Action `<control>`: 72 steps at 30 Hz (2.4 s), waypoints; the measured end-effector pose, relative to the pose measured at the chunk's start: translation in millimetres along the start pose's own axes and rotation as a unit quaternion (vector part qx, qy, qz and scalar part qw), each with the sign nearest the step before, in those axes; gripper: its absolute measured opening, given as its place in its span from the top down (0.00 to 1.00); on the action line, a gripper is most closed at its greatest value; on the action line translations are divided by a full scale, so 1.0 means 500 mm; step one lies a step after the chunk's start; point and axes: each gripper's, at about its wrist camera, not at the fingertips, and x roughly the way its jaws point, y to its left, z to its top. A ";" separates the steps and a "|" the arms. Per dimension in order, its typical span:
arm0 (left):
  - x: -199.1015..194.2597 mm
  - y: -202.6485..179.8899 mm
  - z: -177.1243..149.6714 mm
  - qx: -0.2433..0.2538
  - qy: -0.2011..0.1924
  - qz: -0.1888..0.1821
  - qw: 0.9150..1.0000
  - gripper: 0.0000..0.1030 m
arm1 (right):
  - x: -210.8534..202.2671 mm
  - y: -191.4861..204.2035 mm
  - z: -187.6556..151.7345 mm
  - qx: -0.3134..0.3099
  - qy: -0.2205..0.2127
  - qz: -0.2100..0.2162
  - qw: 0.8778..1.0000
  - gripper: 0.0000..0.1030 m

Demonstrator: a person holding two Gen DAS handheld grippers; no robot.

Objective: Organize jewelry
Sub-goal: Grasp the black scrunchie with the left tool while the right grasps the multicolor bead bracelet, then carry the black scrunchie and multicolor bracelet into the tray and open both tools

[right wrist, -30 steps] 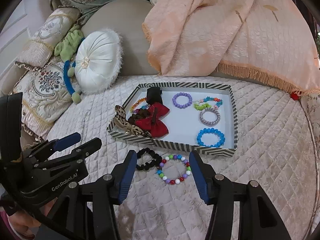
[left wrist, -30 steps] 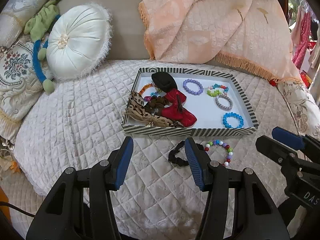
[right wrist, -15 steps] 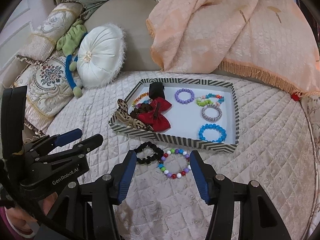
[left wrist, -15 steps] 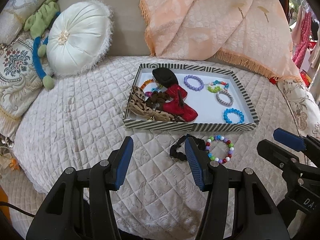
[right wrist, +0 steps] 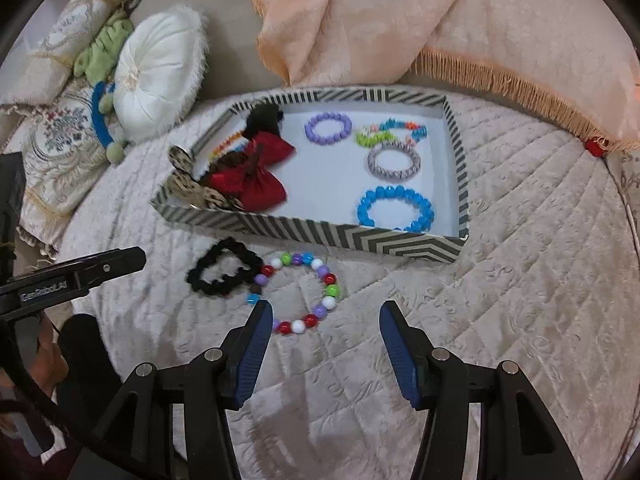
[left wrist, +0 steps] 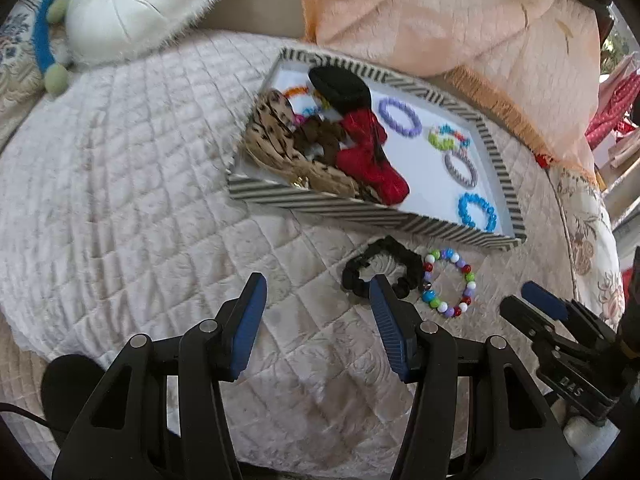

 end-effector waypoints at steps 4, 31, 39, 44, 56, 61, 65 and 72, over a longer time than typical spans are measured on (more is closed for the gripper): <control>0.043 -0.017 0.005 0.008 0.016 -0.008 1.000 0.48 | 0.038 -0.005 0.008 -0.013 0.014 -0.002 1.000 0.48; 0.049 -0.027 0.032 0.041 -0.015 0.008 0.999 0.94 | -0.006 0.000 0.031 -0.044 -0.045 0.021 0.998 0.92; -0.024 -0.036 0.028 0.051 -0.048 0.011 0.997 0.94 | -0.078 0.008 0.042 -0.046 -0.076 0.018 0.996 0.92; -0.062 -0.046 0.029 0.064 -0.068 0.016 0.996 0.94 | -0.114 0.002 0.044 -0.046 -0.092 0.012 0.995 0.92; -0.105 -0.070 0.042 0.081 -0.090 0.023 0.992 0.94 | -0.161 -0.009 0.055 -0.044 -0.113 0.009 0.993 0.92; -0.109 -0.074 0.047 0.085 -0.095 0.026 0.992 0.94 | -0.166 -0.010 0.060 -0.045 -0.115 0.010 0.992 0.92; -0.110 -0.079 0.051 0.088 -0.096 0.028 0.991 0.94 | -0.166 -0.010 0.064 -0.045 -0.116 0.010 0.992 0.92; -0.103 -0.090 0.058 0.095 -0.095 0.029 0.990 0.94 | -0.164 -0.015 0.078 -0.045 -0.114 0.010 0.992 0.92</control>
